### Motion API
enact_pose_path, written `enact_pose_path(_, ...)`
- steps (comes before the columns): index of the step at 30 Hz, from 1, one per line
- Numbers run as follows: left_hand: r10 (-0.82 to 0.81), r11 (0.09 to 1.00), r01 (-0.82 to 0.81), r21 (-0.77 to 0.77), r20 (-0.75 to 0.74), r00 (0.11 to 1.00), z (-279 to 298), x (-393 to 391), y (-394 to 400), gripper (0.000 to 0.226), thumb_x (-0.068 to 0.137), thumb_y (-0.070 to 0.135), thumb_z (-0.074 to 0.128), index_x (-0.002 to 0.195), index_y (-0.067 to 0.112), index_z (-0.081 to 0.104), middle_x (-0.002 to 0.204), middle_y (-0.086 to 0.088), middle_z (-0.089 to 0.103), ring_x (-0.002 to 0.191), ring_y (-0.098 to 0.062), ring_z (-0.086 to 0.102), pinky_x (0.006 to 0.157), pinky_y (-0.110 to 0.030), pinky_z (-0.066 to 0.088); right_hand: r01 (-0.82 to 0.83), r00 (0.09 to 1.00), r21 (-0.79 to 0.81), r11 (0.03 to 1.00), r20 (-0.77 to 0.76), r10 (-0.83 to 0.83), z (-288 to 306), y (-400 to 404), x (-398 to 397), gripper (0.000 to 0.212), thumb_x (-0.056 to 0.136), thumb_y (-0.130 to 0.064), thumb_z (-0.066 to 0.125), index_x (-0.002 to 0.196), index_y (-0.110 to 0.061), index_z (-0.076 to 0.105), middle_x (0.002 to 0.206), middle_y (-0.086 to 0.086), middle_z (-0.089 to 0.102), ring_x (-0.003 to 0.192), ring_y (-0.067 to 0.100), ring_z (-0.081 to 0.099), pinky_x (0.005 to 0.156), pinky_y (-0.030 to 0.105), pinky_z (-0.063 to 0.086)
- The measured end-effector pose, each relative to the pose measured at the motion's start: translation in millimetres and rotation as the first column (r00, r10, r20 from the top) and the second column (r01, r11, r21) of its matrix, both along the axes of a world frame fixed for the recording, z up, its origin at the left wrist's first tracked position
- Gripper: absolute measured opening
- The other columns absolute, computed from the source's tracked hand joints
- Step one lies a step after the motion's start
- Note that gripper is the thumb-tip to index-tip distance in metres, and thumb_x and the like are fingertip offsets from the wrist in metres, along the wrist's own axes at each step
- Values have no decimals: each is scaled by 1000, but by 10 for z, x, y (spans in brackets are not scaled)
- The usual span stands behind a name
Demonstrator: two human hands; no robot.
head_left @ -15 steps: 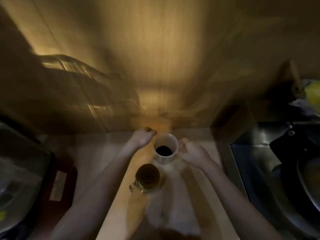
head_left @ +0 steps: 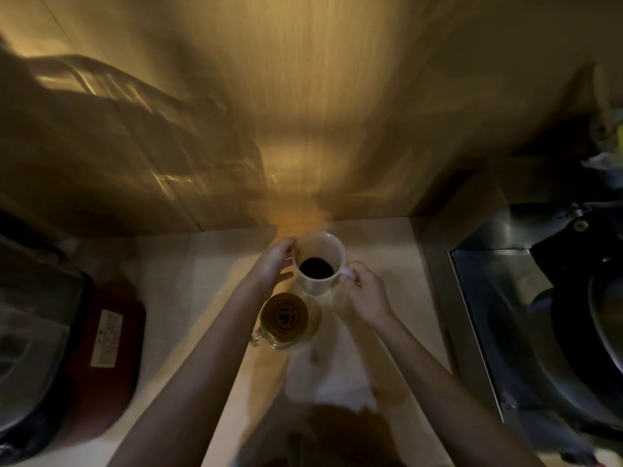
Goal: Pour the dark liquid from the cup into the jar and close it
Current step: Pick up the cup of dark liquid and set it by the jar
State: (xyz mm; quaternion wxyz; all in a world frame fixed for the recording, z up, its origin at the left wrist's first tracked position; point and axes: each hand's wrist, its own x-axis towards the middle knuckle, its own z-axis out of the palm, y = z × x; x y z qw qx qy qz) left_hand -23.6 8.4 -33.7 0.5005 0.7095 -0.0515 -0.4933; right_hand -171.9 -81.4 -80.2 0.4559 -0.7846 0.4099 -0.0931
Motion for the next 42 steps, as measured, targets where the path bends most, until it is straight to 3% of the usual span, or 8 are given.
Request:
enact_pose_path(6,-43,999,45,-25,62,997,222,-99,-9,41,93,33,35,124,10,49,130,-10,54,112,-21,50,93,-37,38,75,992,58,996,101,-80,120,46,-163,4,91,-7,54,91,-7,58,85,6,61,80,18,56,66,24,43)
enact_pose_path(11,-101,986,120,-115,158,982,465,-354,97,37,93,34,35,122,15,50,125,-5,52,120,-20,48,98,-38,38,186,968,-28,982,177,-179,275,124,-376,5,86,-8,60,90,-5,62,83,9,65,80,26,62,72,38,50)
enact_pose_path(18,-70,980,93,-176,134,989,550,-888,336,40,92,34,39,126,15,49,119,1,53,117,-17,49,98,-37,39,281,938,-60,958,231,-260,413,281,-838,6,84,-2,59,83,-6,63,74,3,63,76,23,61,68,33,48)
enact_pose_path(22,-66,980,90,-178,136,988,445,-1186,535,36,92,28,40,125,15,50,113,2,56,100,-9,53,77,-26,44,321,931,-75,944,205,-300,278,415,-1118,12,80,1,63,72,-8,61,65,-1,58,69,19,57,61,22,42)
enact_pose_path(25,-78,978,95,-185,98,992,309,-1364,704,31,92,24,41,120,18,51,107,3,56,99,-8,53,76,-23,42,304,943,-85,949,167,-288,200,569,-1307,14,79,1,63,67,-4,57,62,2,54,63,16,51,53,13,35)
enact_pose_path(30,-48,979,48,-196,3,999,118,-1611,933,20,93,12,38,108,15,50,96,2,57,93,-10,54,65,-17,46,287,954,-81,954,114,-277,-16,745,-1518,13,78,-1,66,68,-6,58,62,5,56,65,28,54,61,35,43)
enact_pose_path(35,-37,989,34,-144,-14,999,-52,-1726,1048,27,93,20,40,116,14,51,121,-6,52,114,-18,47,87,-33,38,279,960,-11,960,41,-278,-112,859,-1603,16,78,-2,63,69,-14,57,64,-2,55,71,23,54,65,32,42)
enact_pose_path(42,-2,991,-3,-131,-39,999,-116,-1735,1111,28,92,20,42,119,14,51,124,-8,52,115,-18,47,78,-26,42,237,971,40,971,14,-237,-97,908,-1596,10,81,-1,59,82,-10,63,73,-1,60,78,20,57,69,30,43)
